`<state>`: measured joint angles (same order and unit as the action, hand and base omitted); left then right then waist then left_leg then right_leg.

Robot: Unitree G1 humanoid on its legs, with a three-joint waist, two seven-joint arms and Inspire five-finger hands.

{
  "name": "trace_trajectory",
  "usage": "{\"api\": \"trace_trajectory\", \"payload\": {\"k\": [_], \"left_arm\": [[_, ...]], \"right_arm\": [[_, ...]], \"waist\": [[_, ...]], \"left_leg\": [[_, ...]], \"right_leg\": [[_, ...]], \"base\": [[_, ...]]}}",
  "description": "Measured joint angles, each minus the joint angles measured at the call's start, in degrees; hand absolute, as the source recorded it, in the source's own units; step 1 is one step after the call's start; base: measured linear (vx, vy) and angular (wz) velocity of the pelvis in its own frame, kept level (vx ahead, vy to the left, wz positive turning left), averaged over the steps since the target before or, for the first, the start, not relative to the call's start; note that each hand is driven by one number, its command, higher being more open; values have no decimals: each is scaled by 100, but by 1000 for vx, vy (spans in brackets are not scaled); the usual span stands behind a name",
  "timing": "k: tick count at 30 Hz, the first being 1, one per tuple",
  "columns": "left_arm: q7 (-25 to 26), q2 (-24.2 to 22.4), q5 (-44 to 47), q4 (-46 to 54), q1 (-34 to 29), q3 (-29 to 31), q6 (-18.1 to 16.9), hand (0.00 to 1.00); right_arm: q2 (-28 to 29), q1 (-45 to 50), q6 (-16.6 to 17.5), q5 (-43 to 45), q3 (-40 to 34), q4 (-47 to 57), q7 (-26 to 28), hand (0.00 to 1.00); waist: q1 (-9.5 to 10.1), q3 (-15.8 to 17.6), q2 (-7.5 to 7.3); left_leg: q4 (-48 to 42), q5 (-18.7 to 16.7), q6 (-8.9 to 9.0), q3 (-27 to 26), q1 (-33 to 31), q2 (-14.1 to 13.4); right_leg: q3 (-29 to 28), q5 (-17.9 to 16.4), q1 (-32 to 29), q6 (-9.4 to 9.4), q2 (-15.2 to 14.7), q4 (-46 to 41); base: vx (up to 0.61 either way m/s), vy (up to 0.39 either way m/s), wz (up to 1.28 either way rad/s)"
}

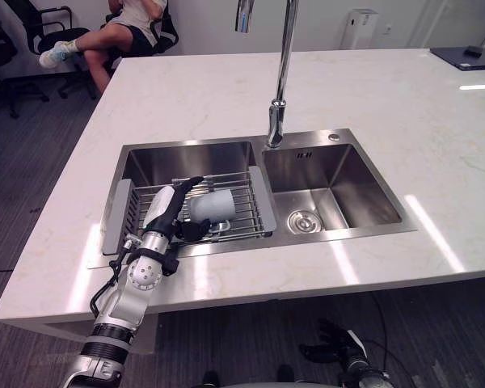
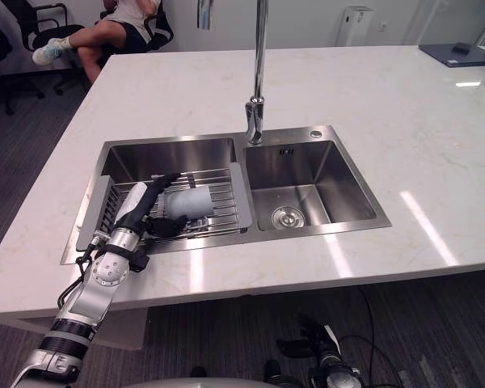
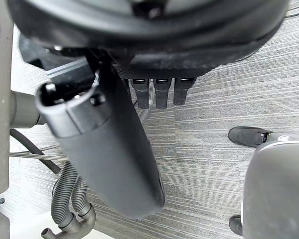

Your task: Walk over to the sink, pick up the cup, carry it to the dishwasher, place the cup inside the dishwasher, then close the dishwasher door

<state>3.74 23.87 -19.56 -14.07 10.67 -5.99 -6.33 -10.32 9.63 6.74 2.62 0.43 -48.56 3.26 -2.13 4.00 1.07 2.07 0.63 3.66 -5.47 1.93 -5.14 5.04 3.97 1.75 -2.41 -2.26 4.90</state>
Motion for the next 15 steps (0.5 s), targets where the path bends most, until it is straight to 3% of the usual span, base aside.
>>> {"api": "trace_trajectory", "payload": {"k": [15], "left_arm": [[-433, 541, -754, -688, 737, -459, 75, 90]], "right_arm": [[-3, -15, -1, 0, 109, -4, 77, 90]], "waist": [[-74, 5, 7]], "left_leg": [[24, 0, 0, -43, -93, 7]], "right_leg": [[-63, 3, -135, -4, -1, -1]], "base": [[-4, 0, -1]]}}
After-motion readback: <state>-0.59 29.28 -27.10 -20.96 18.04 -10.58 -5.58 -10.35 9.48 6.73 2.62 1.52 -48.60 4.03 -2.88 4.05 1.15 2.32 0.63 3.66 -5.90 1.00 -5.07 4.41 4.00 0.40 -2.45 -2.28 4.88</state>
